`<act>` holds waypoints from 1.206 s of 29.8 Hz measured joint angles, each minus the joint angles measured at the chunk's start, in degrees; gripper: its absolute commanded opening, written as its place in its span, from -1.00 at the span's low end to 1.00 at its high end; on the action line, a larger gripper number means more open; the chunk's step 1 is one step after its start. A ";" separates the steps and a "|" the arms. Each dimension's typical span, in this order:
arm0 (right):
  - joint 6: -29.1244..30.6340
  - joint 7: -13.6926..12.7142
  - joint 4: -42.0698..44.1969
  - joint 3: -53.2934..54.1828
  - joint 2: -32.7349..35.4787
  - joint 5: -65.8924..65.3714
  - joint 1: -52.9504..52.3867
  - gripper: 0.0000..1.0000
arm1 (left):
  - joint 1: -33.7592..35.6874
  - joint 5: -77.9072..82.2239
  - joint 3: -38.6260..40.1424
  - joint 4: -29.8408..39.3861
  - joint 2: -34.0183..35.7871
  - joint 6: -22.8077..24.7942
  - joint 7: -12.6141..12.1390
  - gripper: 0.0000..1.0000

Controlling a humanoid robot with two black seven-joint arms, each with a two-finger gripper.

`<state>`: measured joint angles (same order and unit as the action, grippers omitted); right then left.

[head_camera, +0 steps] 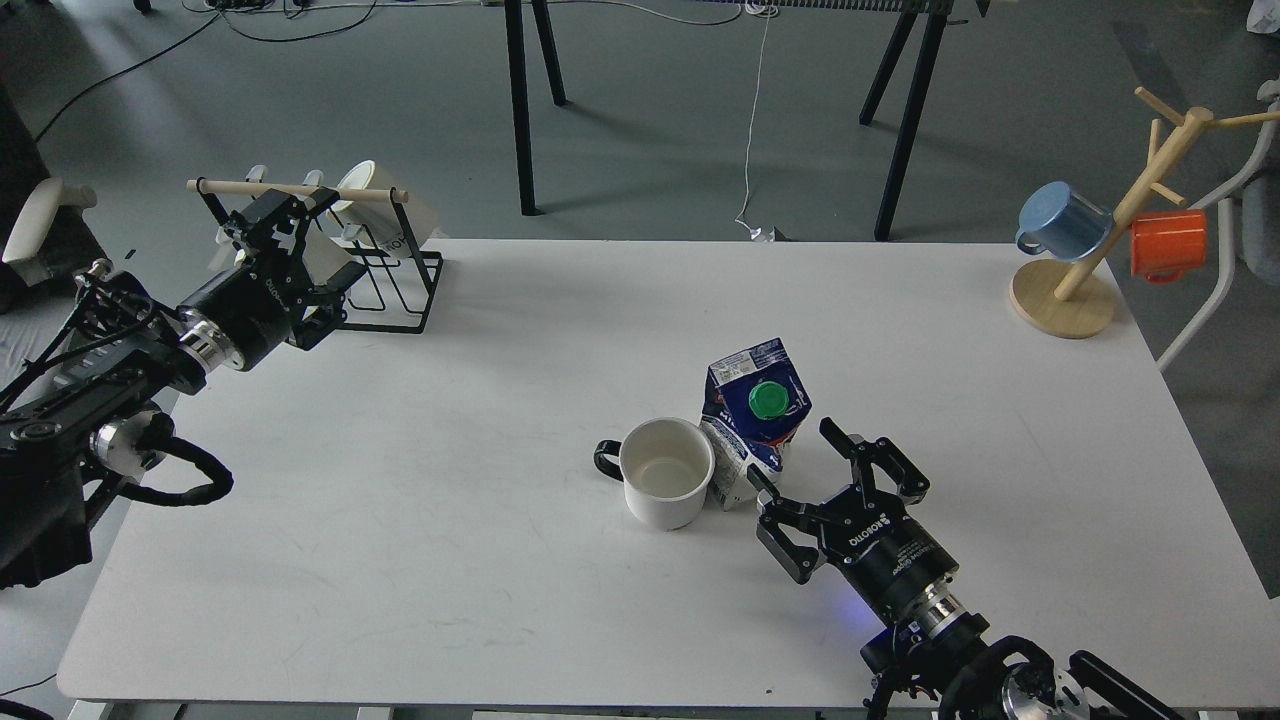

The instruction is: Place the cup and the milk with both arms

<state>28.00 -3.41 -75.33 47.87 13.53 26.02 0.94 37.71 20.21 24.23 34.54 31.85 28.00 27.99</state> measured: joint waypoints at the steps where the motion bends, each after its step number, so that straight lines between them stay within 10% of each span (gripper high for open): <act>1: 0.00 -0.01 -0.95 0.08 0.69 0.00 0.78 0.95 | 0.00 0.00 0.02 0.00 -0.01 0.00 0.00 0.88; 22: 0.00 0.04 -6.85 15.91 24.22 0.68 13.39 0.95 | -0.08 0.00 0.04 -1.23 0.00 0.00 0.00 0.88; 36: 0.00 1.16 11.66 17.50 26.49 0.87 -7.91 0.95 | -0.32 0.00 0.03 -1.23 0.54 0.00 0.00 0.88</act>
<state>28.00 -2.25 -63.67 65.37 40.02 26.89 -6.97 37.39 20.21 24.26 33.31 32.39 28.00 27.99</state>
